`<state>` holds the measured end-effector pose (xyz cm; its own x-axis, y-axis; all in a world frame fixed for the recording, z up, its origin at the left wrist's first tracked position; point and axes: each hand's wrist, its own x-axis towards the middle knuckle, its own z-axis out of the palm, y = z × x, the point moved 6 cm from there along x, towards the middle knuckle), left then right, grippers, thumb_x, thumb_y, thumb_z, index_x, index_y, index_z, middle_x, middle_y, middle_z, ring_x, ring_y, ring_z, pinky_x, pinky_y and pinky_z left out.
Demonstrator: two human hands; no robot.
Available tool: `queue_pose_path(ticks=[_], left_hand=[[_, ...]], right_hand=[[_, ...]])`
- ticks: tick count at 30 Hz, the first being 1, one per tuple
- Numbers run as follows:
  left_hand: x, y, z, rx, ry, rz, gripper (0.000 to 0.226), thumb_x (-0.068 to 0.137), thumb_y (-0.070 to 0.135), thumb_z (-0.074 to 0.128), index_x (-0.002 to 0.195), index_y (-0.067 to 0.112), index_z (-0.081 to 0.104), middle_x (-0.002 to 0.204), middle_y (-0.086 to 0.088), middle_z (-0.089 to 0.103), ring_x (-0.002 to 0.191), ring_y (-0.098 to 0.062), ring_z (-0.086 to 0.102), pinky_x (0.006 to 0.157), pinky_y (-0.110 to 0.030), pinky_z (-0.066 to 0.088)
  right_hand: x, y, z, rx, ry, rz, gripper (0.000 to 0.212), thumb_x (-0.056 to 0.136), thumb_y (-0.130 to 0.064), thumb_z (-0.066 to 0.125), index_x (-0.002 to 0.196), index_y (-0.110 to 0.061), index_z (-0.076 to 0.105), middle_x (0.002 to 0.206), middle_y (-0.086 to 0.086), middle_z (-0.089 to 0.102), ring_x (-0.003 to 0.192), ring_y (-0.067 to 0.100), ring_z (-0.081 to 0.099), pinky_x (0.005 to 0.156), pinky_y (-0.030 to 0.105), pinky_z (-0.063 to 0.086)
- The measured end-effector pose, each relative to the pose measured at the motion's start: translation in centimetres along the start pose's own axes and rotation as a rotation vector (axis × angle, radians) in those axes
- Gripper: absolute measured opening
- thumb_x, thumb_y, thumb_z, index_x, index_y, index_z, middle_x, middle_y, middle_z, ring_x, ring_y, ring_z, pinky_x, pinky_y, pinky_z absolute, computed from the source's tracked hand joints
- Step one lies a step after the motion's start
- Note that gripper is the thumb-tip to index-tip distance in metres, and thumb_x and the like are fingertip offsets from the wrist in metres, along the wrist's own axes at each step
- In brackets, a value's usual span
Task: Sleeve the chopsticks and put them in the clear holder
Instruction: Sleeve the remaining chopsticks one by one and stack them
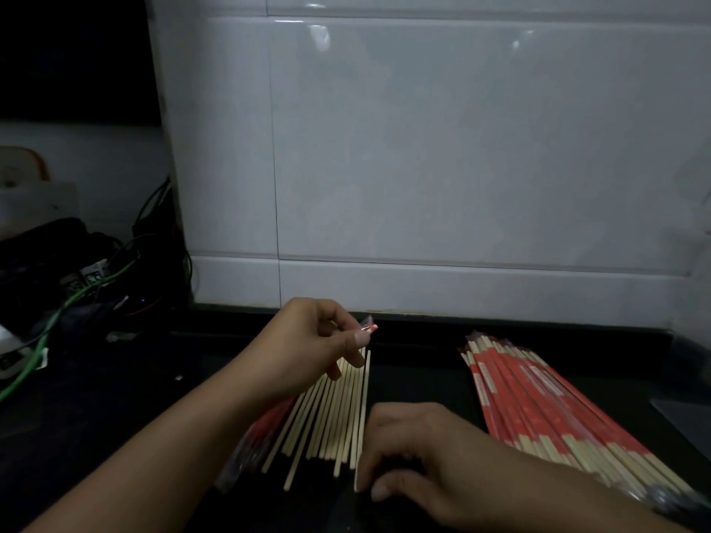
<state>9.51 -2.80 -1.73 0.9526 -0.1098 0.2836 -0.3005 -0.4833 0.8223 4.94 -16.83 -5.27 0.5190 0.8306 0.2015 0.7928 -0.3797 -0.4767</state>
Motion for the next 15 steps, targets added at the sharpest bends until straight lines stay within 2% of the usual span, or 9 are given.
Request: queue_pose_path(ticks=[4, 5, 7, 9, 15], left_hand=[[0.03, -0.1, -0.29, -0.023, 0.027, -0.015, 0.019, 0.092, 0.029, 0.067, 0.092, 0.01, 0.068, 0.075, 0.0, 0.076, 0.06, -0.013, 0.064, 0.068, -0.033, 0.056], [0.06, -0.13, -0.38, -0.029, 0.036, -0.016, 0.019, 0.092, 0.029, 0.068, 0.091, 0.01, 0.068, 0.074, 0.0, 0.076, 0.06, -0.014, 0.064, 0.068, -0.034, 0.056], [0.1, -0.13, -0.41, -0.037, 0.041, -0.016, 0.019, 0.091, 0.028, 0.068, 0.09, 0.009, 0.068, 0.073, -0.001, 0.076, 0.059, -0.014, 0.064, 0.067, -0.034, 0.056], [0.13, -0.19, -0.37, -0.038, 0.036, -0.015, 0.018, 0.091, 0.028, 0.068, 0.089, 0.01, 0.068, 0.073, -0.001, 0.076, 0.059, -0.013, 0.064, 0.067, -0.034, 0.055], [-0.02, -0.05, -0.23, -0.017, 0.018, -0.004, 0.018, 0.091, 0.031, 0.068, 0.091, 0.014, 0.069, 0.075, 0.002, 0.076, 0.06, -0.012, 0.064, 0.072, -0.037, 0.056]], right_hand=[[0.16, 0.39, 0.18, -0.058, 0.055, -0.021, 0.024, 0.091, -0.012, 0.065, 0.11, -0.026, 0.07, 0.101, -0.014, 0.055, 0.094, 0.001, 0.06, 0.082, 0.013, 0.047], [0.21, 0.41, 0.32, -0.077, 0.048, -0.031, 0.025, 0.091, -0.01, 0.064, 0.11, -0.025, 0.072, 0.101, -0.013, 0.055, 0.093, 0.002, 0.06, 0.082, 0.016, 0.049], [0.26, 0.4, 0.44, -0.112, 0.042, -0.039, 0.024, 0.091, -0.007, 0.062, 0.105, -0.023, 0.075, 0.1, -0.009, 0.055, 0.09, 0.006, 0.061, 0.079, 0.025, 0.053], [0.28, 0.26, 0.45, -0.145, 0.048, -0.058, 0.022, 0.092, -0.008, 0.061, 0.1, -0.022, 0.075, 0.101, -0.009, 0.054, 0.089, 0.005, 0.061, 0.078, 0.028, 0.053], [0.35, -0.4, 0.23, -0.232, 0.036, -0.12, 0.017, 0.094, -0.008, 0.054, 0.097, -0.021, 0.065, 0.12, -0.016, 0.041, 0.089, 0.0, 0.059, 0.078, 0.023, 0.05]])
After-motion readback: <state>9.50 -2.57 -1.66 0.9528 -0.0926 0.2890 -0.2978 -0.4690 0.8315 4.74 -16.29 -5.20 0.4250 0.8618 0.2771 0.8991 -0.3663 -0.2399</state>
